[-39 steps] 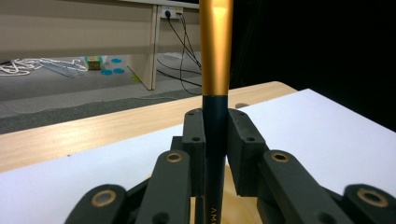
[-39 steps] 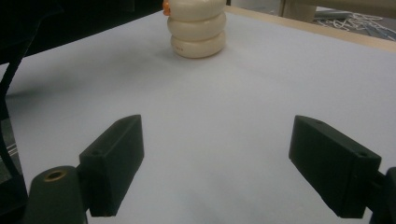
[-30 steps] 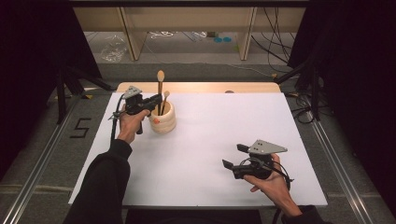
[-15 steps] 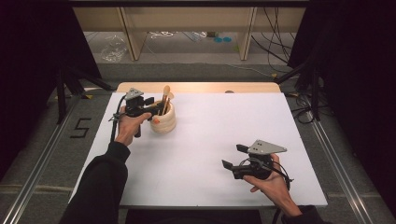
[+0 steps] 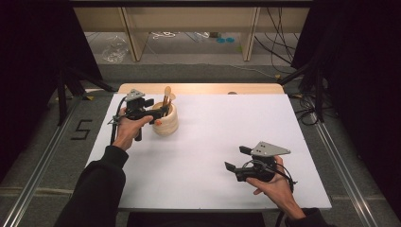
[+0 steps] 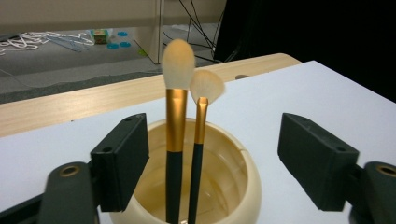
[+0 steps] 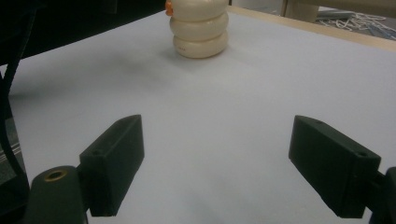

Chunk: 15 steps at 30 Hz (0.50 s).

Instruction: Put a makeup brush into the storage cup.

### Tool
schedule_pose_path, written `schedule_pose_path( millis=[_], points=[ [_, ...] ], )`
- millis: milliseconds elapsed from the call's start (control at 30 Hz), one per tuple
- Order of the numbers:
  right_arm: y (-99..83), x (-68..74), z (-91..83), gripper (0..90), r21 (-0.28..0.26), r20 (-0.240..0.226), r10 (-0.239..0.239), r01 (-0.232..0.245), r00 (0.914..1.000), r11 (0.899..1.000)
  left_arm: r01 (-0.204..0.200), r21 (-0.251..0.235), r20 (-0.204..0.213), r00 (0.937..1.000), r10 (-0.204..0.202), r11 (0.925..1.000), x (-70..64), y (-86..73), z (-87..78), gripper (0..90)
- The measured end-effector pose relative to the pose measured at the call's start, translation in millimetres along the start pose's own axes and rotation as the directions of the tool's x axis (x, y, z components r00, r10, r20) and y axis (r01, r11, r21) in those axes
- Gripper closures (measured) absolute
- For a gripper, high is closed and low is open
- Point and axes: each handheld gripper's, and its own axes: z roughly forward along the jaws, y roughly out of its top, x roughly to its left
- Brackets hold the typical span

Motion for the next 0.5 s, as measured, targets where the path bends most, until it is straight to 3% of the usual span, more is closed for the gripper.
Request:
schedule_pose_path(
  millis=[133,200,333,433,500],
  points=[
    [0.1,0.5,0.4,18.9,-0.001,-0.001,-0.002,0.002,1.0000,1.000,0.001,-0.001,0.036,0.9994,-0.001,1.0000,-8.4,0.5,-3.8,20.0],
    [0.0,0.3,0.3,18.9,-0.002,0.000,-0.004,0.004,1.0000,1.000,-0.011,0.005,0.030,0.9995,0.011,0.9999,-12.0,0.0,-6.4,18.9],
    [0.0,-0.1,-0.2,18.9,-0.002,0.001,-0.001,0.001,1.0000,1.000,0.003,-0.005,0.041,0.9992,-0.003,1.0000,-16.9,-2.0,-12.2,18.8],
    [0.2,0.6,0.3,18.9,-0.002,0.001,-0.004,0.004,1.0000,1.000,-0.029,-0.007,0.033,0.9990,0.030,0.9995,-20.4,-1.7,-14.3,19.6],
    [-0.1,0.7,1.6,18.9,-0.017,-0.003,-0.004,0.004,1.0000,1.000,-0.013,-0.007,0.039,0.9992,0.013,0.9999,-23.3,-2.6,-15.1,18.9]
  ],
)
